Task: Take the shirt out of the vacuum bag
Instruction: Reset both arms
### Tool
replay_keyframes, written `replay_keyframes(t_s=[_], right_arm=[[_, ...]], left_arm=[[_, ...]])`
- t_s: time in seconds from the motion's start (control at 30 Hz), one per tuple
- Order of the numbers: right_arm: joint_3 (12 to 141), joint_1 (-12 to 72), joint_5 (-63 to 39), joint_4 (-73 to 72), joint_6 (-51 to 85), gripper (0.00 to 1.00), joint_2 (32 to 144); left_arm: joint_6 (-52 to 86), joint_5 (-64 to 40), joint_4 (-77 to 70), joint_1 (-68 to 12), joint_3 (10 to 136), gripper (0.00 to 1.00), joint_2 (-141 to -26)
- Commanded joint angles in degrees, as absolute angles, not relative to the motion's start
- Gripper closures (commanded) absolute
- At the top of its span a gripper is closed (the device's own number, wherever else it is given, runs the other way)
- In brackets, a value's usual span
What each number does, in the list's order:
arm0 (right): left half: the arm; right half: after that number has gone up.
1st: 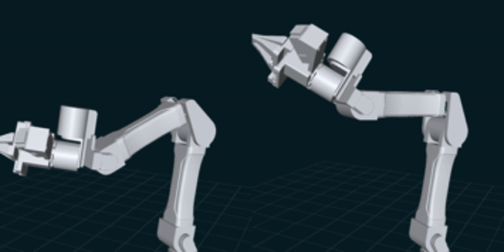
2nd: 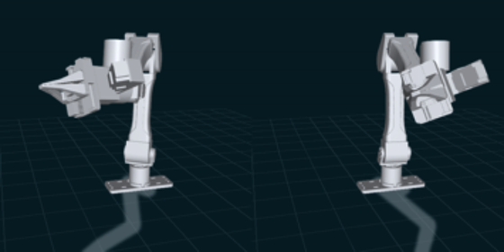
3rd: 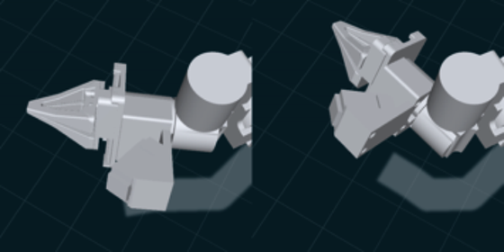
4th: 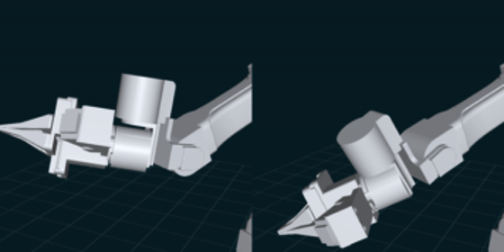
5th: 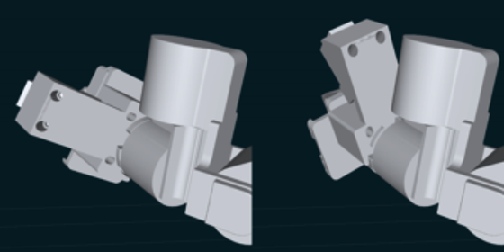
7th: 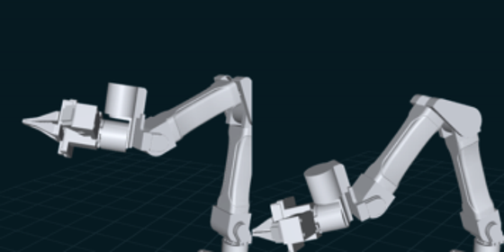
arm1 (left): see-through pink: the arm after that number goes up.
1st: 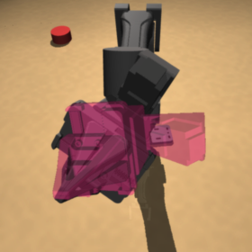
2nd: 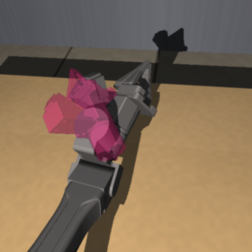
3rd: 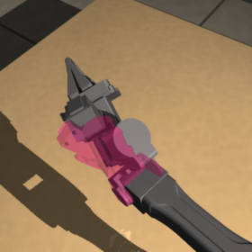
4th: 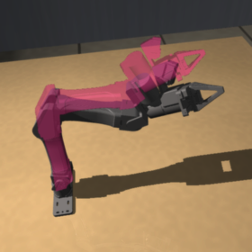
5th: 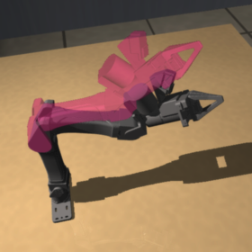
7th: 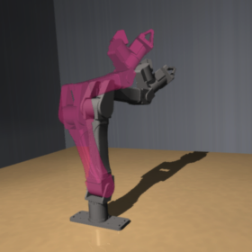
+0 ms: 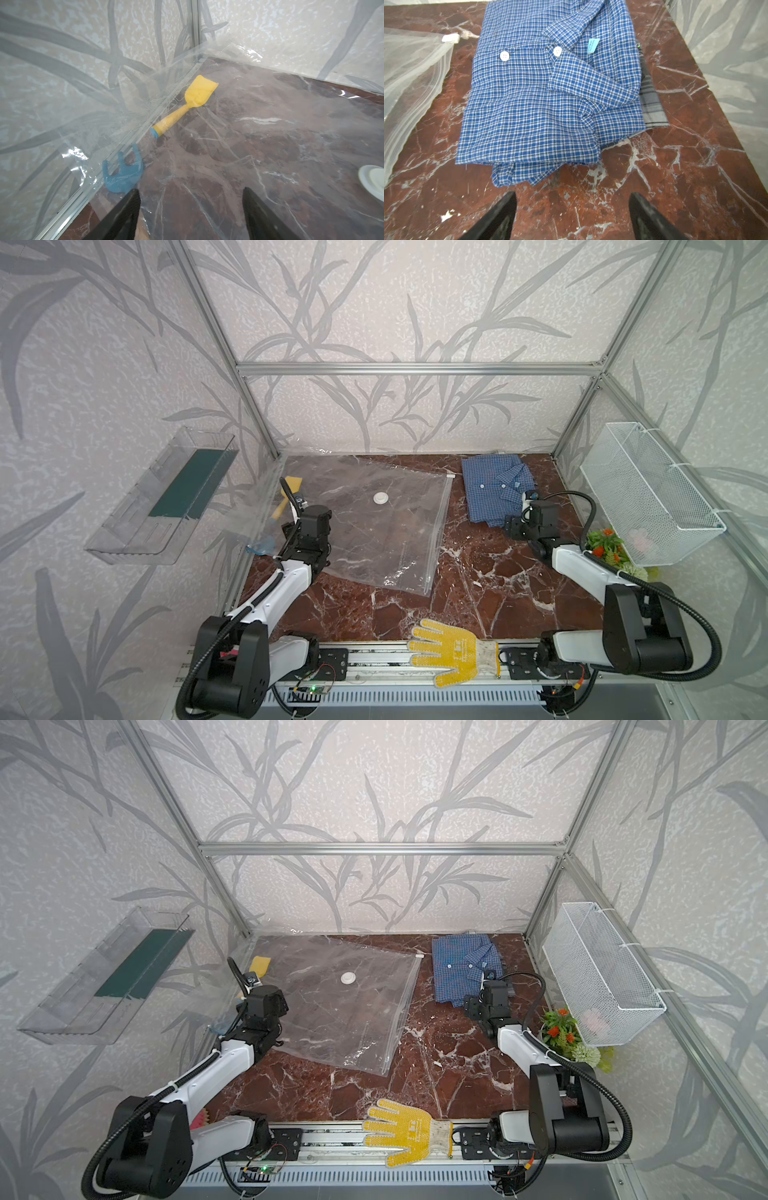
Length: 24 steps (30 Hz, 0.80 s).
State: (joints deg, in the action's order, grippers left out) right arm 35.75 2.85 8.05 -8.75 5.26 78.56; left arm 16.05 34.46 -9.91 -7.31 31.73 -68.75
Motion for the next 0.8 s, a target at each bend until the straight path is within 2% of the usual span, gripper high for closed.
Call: replay_keyframes(t_s=[0.0, 0.2, 0.37, 0.5, 0.6, 0.67, 0.77], right_arm=[[33.32, 3.19, 10.73, -20.62, 3.96, 0.15, 80.67], [29.88, 3.17, 7.86, -30.27, 1.49, 0.14, 83.67], [26.46, 3.71, 1.94, -37.24, -1.79, 0.13, 84.42], [24.46, 3.69, -1.47, -42.01, -3.34, 0.13, 86.81], [24.26, 3.71, -2.02, -44.21, -3.56, 0.13, 87.01], [24.07, 3.78, -2.10, -44.69, -3.63, 0.13, 87.14], [23.91, 3.74, -2.15, -44.91, -3.65, 0.12, 87.11]], left_arm=[[15.38, 38.35, -19.68, -6.68, 28.93, 0.23, -70.76], [11.49, 35.76, -31.70, -6.31, 23.84, 0.23, -76.13], [8.09, 30.50, -33.36, -5.20, 24.27, 0.22, -77.10], [6.22, 26.56, -35.62, -3.94, 23.88, 0.12, -77.64], [4.41, 24.04, -45.53, -3.22, 21.28, 0.01, -81.59], [3.23, 21.79, -48.02, -3.21, 22.48, 0.01, -86.74], [4.94, 17.29, -46.57, -0.64, 23.07, 0.01, -87.17]])
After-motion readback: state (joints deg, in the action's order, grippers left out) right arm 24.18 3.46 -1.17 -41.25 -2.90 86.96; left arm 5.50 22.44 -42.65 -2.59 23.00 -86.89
